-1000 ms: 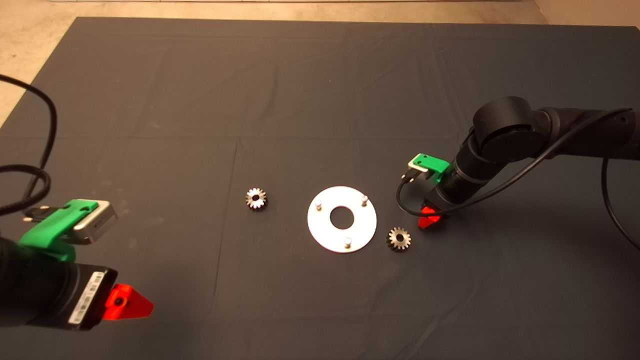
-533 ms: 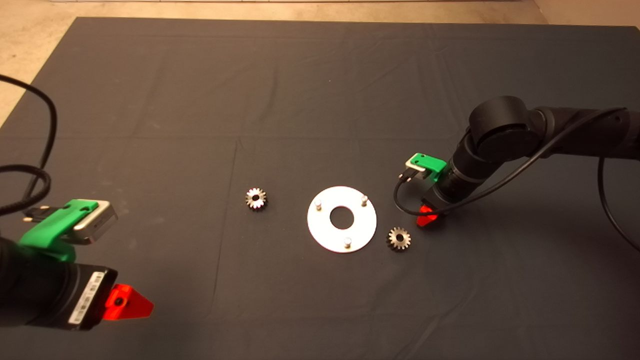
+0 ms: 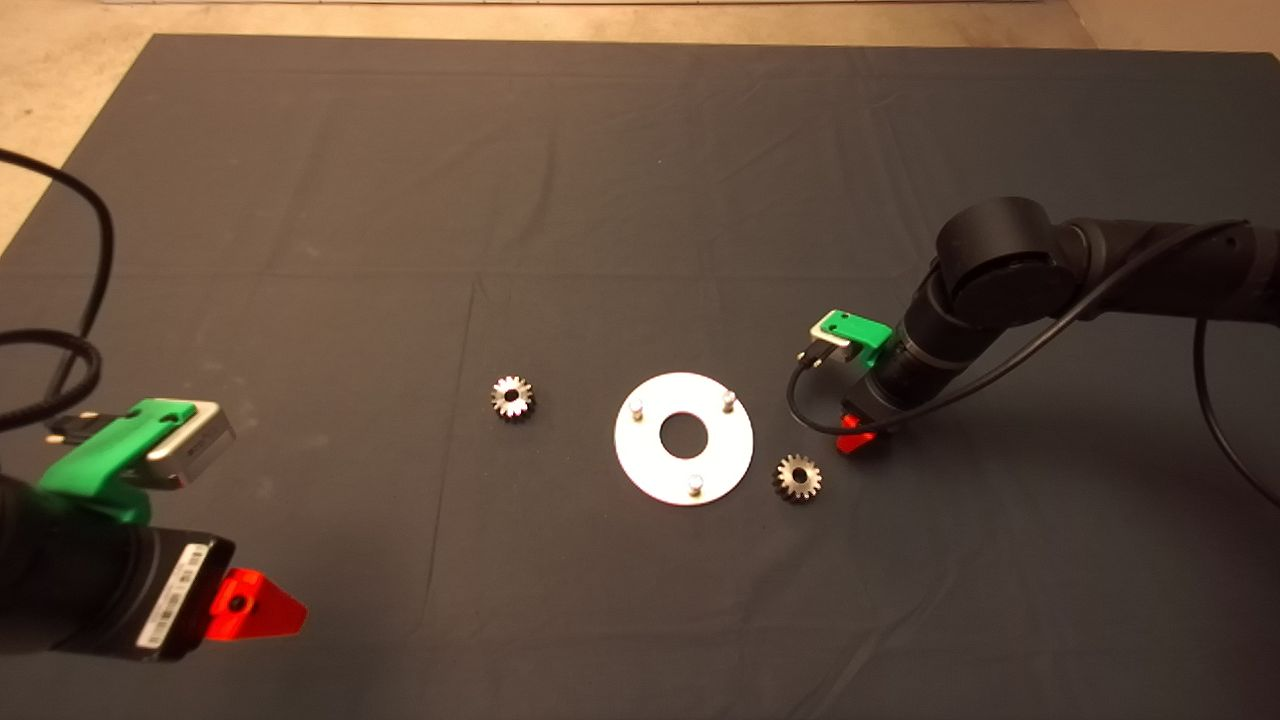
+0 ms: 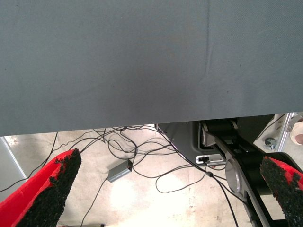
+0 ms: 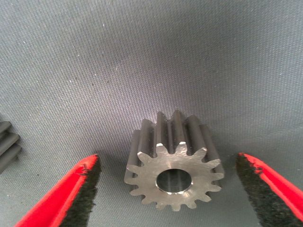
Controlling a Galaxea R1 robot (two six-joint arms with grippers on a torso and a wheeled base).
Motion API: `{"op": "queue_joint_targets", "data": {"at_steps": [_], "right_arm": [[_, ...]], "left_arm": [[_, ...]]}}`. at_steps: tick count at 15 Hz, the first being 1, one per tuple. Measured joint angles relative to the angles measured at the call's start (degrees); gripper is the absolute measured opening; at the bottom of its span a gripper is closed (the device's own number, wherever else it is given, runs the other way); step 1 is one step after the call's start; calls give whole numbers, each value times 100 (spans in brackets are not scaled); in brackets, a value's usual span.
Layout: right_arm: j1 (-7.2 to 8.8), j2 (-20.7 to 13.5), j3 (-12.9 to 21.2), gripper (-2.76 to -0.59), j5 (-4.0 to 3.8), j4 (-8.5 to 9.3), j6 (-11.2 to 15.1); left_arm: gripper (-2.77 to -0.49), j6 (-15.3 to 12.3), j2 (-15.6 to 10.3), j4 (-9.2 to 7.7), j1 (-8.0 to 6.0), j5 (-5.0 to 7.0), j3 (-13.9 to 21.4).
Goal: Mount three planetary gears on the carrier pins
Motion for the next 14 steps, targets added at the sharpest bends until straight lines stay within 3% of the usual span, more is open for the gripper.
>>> {"op": "queue_joint_targets", "data": {"at_steps": [14], "right_arm": [[-44, 0, -16, -170, -35, -37, 2]], "left_arm": [[-51, 0, 0, -2, 0, -1, 0]]}}
